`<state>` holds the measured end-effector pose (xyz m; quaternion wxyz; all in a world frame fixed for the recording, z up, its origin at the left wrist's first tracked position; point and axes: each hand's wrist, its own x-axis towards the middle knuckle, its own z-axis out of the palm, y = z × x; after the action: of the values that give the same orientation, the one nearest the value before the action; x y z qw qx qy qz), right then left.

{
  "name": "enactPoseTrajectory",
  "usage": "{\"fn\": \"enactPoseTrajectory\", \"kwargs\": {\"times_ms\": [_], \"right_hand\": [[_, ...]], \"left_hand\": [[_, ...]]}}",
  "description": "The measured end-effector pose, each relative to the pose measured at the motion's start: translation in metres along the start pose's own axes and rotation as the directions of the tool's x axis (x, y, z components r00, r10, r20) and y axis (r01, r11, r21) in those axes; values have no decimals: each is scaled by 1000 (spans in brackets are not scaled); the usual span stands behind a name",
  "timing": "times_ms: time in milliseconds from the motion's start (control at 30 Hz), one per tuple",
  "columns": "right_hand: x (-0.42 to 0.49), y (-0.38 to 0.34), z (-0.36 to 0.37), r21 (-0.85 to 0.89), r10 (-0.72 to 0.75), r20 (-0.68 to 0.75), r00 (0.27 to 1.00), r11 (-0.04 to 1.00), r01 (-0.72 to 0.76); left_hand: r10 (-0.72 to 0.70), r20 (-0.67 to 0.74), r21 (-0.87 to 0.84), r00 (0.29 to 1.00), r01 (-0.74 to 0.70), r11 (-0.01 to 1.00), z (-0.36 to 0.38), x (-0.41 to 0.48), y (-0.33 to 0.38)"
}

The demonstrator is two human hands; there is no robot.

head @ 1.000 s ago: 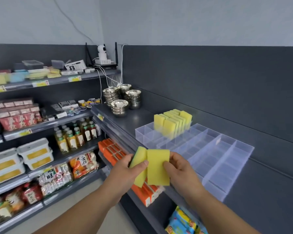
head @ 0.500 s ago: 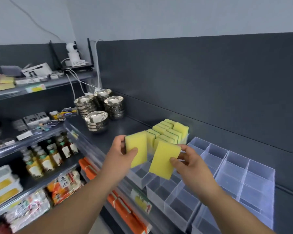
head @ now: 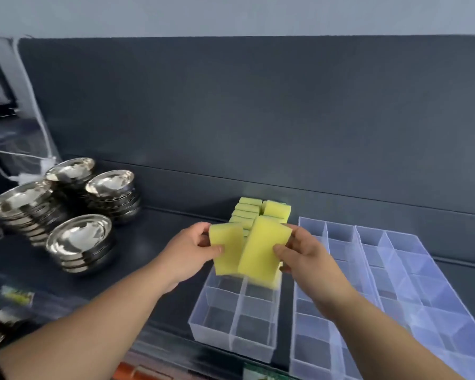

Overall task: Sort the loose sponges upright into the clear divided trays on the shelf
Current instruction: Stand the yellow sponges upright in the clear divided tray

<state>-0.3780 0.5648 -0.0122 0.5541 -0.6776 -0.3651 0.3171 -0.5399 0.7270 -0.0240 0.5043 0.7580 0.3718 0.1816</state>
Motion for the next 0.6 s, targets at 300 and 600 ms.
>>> {"fn": "enactPoseTrajectory", "kwargs": {"times_ms": [300,600], "right_hand": [[-12,12,48,-18,91,-165,982,995,-95],[-15,16,71,-567,-100,-222,970,822,-45]], "left_hand": [[171,225,205,959,-218,954,-11,17,-20],[221,310,54,925,-249,967,-16,25,-34]]}}
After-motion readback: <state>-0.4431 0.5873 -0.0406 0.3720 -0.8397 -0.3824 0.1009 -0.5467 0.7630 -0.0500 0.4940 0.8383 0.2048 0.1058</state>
